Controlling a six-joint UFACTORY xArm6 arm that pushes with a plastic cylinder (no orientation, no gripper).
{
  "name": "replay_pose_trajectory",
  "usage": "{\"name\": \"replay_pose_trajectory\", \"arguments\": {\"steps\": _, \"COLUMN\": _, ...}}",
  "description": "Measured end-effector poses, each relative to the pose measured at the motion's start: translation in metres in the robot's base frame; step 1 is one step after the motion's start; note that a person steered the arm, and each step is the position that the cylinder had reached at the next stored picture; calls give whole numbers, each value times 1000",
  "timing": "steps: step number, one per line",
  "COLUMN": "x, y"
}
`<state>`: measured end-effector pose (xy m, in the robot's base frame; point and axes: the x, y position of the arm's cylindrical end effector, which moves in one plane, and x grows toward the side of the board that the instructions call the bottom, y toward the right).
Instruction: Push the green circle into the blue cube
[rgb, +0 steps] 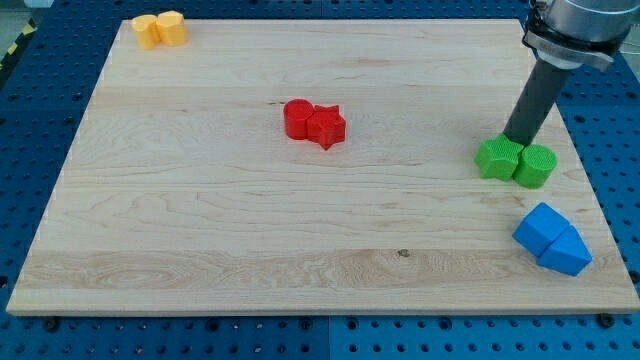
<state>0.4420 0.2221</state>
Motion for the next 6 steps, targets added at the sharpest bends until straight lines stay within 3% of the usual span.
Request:
{"name": "replay_pose_trajectory", "arguments": {"steps": 2, "x": -15, "y": 4}}
{"name": "replay_pose_trajectory", "arguments": {"steps": 4, "x": 38, "y": 44}}
{"name": "replay_pose_trajectory", "arguments": {"steps": 6, "x": 69, "y": 45}}
